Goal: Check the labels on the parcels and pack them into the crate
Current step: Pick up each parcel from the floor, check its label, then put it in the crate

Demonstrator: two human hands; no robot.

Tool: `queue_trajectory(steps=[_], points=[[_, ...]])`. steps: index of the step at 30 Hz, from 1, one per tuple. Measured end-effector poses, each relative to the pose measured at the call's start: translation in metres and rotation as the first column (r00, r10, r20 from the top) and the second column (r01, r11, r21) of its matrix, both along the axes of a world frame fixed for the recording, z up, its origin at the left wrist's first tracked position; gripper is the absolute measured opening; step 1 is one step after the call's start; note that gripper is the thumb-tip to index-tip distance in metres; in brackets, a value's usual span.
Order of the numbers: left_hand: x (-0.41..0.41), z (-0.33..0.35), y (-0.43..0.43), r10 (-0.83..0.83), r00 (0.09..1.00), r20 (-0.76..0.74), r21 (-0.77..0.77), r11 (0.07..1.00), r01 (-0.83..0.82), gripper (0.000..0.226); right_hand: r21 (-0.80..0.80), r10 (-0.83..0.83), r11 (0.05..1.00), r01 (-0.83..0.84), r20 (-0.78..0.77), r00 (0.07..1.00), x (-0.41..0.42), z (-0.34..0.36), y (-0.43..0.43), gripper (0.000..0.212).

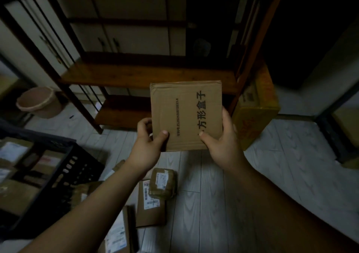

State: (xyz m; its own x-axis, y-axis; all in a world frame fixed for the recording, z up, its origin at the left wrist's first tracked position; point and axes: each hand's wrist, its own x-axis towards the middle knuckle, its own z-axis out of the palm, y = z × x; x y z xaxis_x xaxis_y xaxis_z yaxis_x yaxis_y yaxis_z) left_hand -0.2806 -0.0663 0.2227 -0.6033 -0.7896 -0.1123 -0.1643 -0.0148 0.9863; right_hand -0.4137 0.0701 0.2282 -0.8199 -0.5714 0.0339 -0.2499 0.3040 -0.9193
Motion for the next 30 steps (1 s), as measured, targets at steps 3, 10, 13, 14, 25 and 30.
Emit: queue_trajectory(steps=[3, 10, 13, 14, 25, 30], points=[[0.018, 0.093, 0.002, -0.008, 0.999, 0.048, -0.04, 0.999, 0.01, 0.039, 0.012, -0.01, 1.0, 0.01, 0.009, 1.0, 0.017, 0.095, 0.005, 0.083], [0.075, 0.297, 0.012, -0.076, 0.991, 0.108, -0.085, 0.993, 0.085, 0.036, -0.003, -0.025, 1.0, 0.025, 0.048, 0.999, 0.077, 0.3, 0.025, 0.084], [0.102, 0.367, 0.018, -0.119, 0.988, 0.103, -0.116, 0.985, 0.13, 0.038, -0.038, -0.006, 0.999, 0.007, 0.037, 0.999, 0.1, 0.368, 0.039, 0.084], [0.111, 0.387, 0.022, -0.128, 0.986, 0.103, -0.14, 0.98, 0.142, 0.04, -0.048, -0.002, 0.999, 0.003, 0.024, 1.0, 0.107, 0.387, 0.044, 0.083], [0.208, 0.516, 0.084, -0.059, 0.998, -0.022, -0.197, 0.979, 0.054, 0.044, -0.143, 0.101, 0.983, -0.116, -0.112, 0.989, 0.181, 0.501, 0.088, 0.084], [0.257, 0.55, 0.087, -0.024, 0.995, -0.099, -0.188, 0.982, 0.005, 0.045, -0.19, 0.165, 0.962, -0.194, -0.159, 0.973, 0.222, 0.537, 0.083, 0.082]])
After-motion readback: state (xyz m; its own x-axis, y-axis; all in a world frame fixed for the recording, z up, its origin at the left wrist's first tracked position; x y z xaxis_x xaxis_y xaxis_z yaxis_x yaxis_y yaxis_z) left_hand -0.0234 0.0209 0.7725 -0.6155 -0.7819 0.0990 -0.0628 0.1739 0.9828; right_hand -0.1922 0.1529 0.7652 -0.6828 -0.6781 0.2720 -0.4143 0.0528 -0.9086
